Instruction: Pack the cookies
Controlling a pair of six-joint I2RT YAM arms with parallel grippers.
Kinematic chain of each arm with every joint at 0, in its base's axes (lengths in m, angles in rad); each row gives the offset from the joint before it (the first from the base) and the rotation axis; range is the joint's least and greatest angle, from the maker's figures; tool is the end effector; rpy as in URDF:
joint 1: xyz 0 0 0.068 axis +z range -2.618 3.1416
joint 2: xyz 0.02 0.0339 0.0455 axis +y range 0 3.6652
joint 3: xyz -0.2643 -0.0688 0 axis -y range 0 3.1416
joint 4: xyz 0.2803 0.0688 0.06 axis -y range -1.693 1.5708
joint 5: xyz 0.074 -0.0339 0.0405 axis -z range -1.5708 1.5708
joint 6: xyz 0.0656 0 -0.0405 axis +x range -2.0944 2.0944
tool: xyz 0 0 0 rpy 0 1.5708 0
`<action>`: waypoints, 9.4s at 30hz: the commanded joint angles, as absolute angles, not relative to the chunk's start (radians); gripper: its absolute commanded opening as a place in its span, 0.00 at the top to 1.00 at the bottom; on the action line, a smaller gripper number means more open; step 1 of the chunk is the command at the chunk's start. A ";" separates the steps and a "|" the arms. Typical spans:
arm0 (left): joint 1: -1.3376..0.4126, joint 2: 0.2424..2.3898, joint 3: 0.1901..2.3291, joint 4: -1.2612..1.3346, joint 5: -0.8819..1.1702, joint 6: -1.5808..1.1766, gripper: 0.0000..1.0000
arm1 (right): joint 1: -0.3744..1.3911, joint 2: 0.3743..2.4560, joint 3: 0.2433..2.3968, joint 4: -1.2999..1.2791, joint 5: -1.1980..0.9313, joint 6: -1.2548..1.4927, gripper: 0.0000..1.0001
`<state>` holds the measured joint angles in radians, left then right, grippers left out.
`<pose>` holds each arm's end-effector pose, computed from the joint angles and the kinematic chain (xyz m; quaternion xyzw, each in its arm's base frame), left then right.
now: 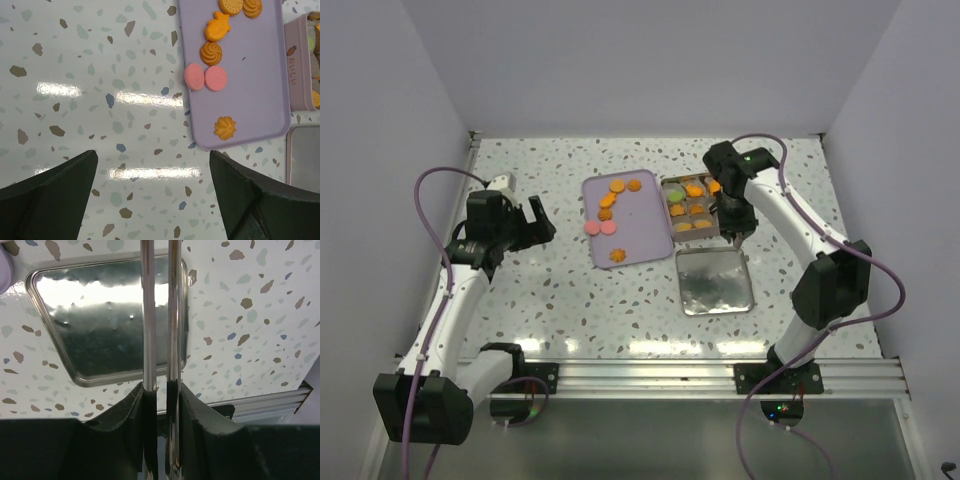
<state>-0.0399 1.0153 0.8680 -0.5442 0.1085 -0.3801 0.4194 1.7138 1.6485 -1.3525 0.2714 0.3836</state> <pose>0.2734 -0.0180 0.2675 -0.1302 0.8944 -0.1366 0.4054 0.3380 0.1314 0.2811 -0.0073 0.9879 -0.0946 0.1224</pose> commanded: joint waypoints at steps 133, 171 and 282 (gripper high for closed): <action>-0.773 1.085 1.082 -0.292 -0.855 -0.385 1.00 | 0.235 1.499 1.793 -0.789 -0.778 1.214 0.01; -1.057 1.193 0.926 1.098 -1.118 0.897 1.00 | 0.241 1.729 1.767 -0.789 -1.015 1.325 0.01; -0.445 2.000 1.411 0.155 0.578 -0.692 0.02 | -0.097 2.206 1.917 -0.890 -0.601 0.347 0.43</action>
